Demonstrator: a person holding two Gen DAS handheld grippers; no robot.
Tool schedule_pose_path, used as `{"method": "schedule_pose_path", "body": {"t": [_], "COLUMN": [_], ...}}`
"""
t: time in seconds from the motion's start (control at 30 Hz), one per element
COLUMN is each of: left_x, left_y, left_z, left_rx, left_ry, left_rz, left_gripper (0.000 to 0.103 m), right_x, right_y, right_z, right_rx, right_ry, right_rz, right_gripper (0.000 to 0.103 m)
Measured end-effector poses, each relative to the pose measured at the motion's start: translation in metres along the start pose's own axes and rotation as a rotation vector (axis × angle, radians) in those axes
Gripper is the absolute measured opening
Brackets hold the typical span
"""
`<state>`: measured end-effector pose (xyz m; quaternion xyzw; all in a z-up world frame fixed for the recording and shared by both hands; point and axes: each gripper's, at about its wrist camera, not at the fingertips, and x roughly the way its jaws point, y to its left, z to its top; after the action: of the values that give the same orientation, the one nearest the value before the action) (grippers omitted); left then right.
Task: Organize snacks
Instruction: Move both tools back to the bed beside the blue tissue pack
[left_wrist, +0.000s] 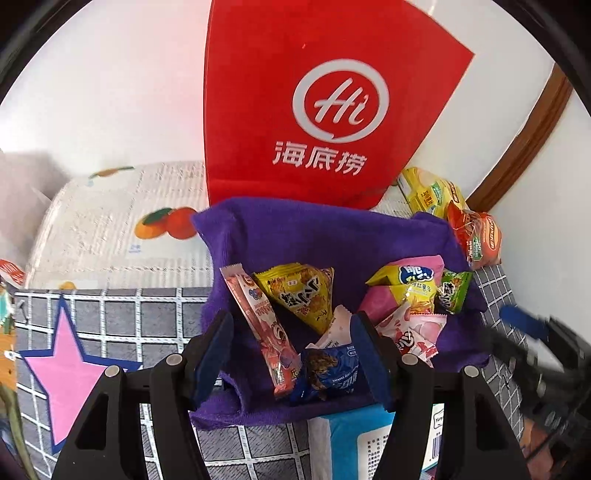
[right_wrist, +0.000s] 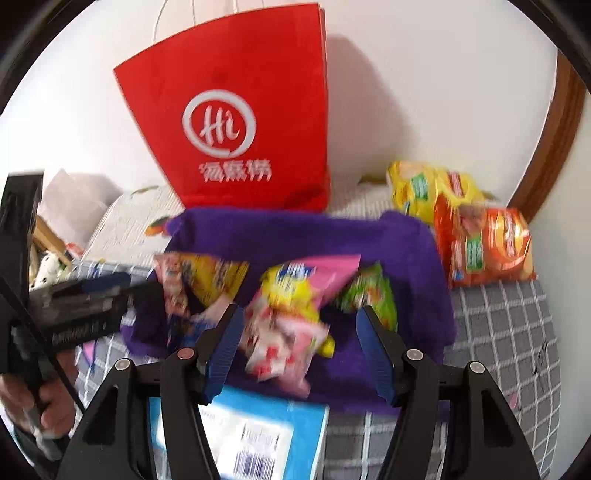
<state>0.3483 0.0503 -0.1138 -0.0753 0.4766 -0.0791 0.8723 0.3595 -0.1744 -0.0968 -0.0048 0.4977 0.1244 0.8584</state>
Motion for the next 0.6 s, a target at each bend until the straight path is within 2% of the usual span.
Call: {"method": "schedule_pose_path", "body": {"t": [0.13, 0.27, 0.43, 0.53, 0.6], "left_x": [-0.018, -0.039, -0.060, -0.069, -0.075], "left_y": [-0.011, -0.021, -0.023, -0.016, -0.010], "left_z": [-0.001, -0.011, -0.039, -0.060, -0.074], "left_rx": [0.023, 0.042, 0.057, 0.046, 0.032], "left_ry": [-0.035, -0.056, -0.058, -0.051, -0.051], "left_rz": [-0.009, -0.009, -0.004, -0.002, 0.007], "left_gripper": [0.064, 0.064, 0.064, 0.071, 0.075], "right_x": [-0.017, -0.029, -0.042, -0.047, -0.051], "right_y": [0.003, 0.001, 0.002, 0.014, 0.020], "right_z": [-0.031, -0.062, -0.097, -0.119, -0.132], "right_rx": [-0.023, -0.015, 0.005, -0.031, -0.057], "right_ry": [0.014, 0.051, 0.072, 0.064, 0.051], "right_rz": [-0.011, 0.015, 0.094, 0.103, 0.100], "right_gripper": [0.063, 0.063, 0.065, 0.072, 0.072]}}
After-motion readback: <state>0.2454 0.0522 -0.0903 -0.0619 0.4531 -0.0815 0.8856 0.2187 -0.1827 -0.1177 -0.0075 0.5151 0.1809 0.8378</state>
